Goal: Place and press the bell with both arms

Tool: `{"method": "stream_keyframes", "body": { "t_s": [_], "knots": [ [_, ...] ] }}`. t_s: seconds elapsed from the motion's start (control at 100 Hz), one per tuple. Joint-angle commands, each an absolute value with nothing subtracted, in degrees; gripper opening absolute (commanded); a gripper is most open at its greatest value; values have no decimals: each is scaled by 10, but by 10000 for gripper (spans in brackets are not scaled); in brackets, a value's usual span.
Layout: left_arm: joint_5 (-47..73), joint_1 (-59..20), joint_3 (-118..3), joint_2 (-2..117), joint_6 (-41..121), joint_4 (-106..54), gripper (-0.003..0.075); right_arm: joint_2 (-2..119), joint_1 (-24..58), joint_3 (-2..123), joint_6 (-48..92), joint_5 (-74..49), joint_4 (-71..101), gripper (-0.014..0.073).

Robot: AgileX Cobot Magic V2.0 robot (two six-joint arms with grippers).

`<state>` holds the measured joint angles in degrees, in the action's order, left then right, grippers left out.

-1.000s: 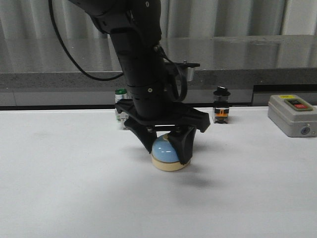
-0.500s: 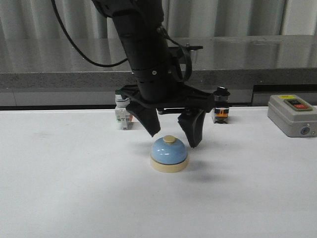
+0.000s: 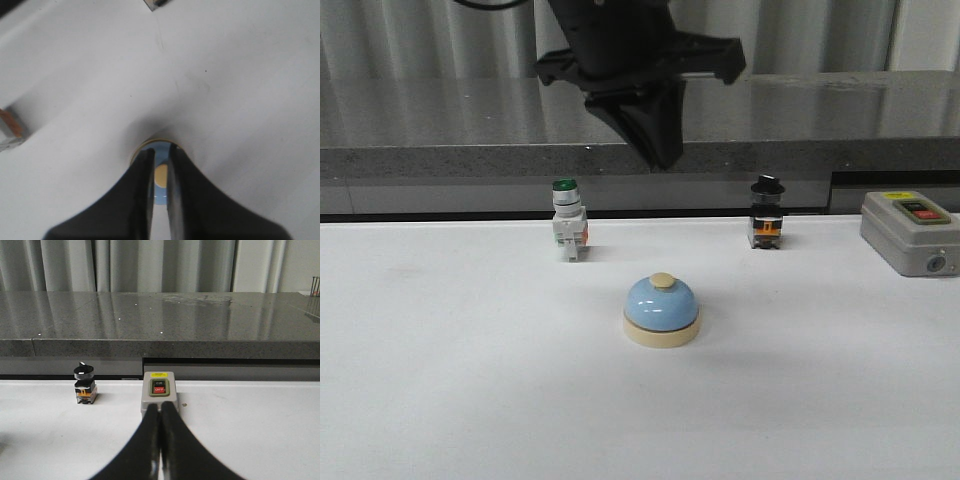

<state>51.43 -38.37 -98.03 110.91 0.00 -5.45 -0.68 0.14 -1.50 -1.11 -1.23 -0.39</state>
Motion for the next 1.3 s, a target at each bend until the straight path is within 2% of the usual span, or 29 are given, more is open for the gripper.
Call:
{"method": "stream_keyframes", "body": {
  "t_s": [0.0,0.32,1.04,1.29],
  "knots": [
    [498,-370,-1000,1052,-15,-57,-20,-13,-2,-7,-7,37,-11,-59],
    [490,-286,-948,967,-42,-56,-20,-13,-2,-7,-7,37,-11,-59],
    [388,-69,-574,632,-54,-58,-20,-13,-2,-7,-7,37,-11,-59],
    [352,-33,-452,485,-54,-58,-20,-13,-2,-7,-7,37,-11,-59]
  ]
}}
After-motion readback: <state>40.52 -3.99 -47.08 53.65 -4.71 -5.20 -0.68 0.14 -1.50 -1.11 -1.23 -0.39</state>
